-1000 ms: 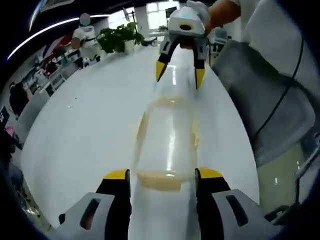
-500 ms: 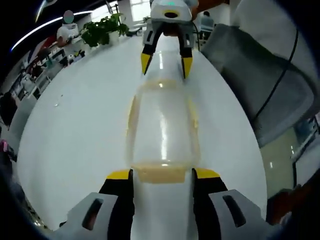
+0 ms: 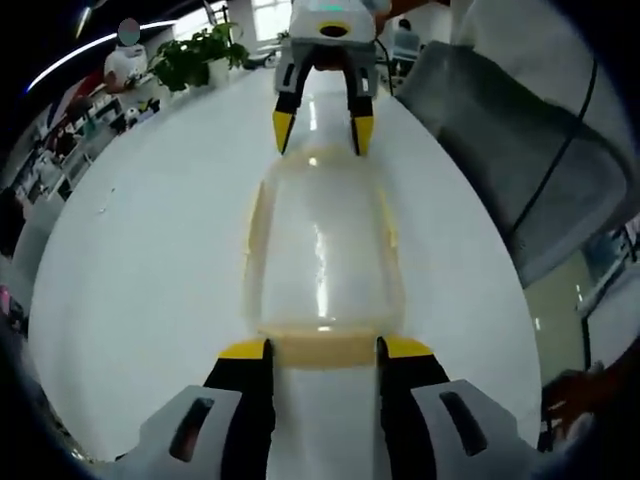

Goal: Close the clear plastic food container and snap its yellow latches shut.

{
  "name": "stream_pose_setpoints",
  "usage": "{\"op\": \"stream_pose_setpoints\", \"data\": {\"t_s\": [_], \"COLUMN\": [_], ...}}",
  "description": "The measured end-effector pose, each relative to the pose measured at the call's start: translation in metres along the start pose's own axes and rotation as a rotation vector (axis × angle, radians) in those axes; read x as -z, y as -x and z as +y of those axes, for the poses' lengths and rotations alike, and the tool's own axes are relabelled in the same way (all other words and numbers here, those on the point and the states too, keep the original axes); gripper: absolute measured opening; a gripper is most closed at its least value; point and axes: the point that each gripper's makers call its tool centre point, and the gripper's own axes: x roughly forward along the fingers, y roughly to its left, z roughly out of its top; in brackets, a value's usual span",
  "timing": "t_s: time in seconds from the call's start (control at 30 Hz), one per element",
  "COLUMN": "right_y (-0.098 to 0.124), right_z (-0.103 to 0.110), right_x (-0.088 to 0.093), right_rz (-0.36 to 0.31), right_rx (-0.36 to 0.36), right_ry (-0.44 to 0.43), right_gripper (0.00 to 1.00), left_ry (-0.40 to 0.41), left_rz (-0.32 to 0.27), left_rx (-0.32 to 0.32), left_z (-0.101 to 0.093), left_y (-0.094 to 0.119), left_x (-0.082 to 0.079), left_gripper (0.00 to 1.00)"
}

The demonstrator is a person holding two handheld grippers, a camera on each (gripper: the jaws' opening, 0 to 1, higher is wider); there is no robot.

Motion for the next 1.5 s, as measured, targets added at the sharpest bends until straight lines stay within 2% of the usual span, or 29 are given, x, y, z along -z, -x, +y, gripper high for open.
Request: {"op": "stream_pose_setpoints", "data": {"t_s": [0.13, 0.27, 0.57, 0.83, 1.03, 1.2, 1.5], "right_y": [-0.001, -0.002, -0.004, -0.004, -0.003, 0.005, 0.034], "right_z": [-0.002, 0.002, 0.003, 0.003, 0.002, 0.000, -0.001], "right_x": [-0.004, -0.005, -0.005, -0.005, -0.005, -0.007, -0.017], "right_rz": [-0.010, -0.012, -0.011, -0.003, -0.024, -0.043, -0.085], "right_rx": [-0.025, -0.061, -0.096, -0.096, -0.099, -0.095, -0.092], "right_ry": [-0.039, -0.040, -0.030, -0.027, -0.022, -0.014, 0.000], "right_gripper": [0.45, 0.37, 0.37, 0.36, 0.36, 0.36, 0.36], "left_ry": [-0.006, -0.005, 0.015, 0.042, 0.031, 0.052, 0.062], "left_rz": [0.001, 0.002, 0.028, -0.014, 0.004, -0.007, 0.014], "left_rx": [0.002, 0.007, 0.009, 0.004, 0.002, -0.001, -0.021], "left_z": [-0.001, -0.001, -0.002, -0.003, -0.002, -0.003, -0.009], "left_y": [0.000, -0.001, -0.002, 0.000, -0.001, 0.012, 0.032], "left_x": [0.001, 0.001, 0.000, 0.001, -0.001, -0.009, -0.030], "left_gripper": [0.38, 0.38, 0.38, 0.37, 0.36, 0.36, 0.36]}}
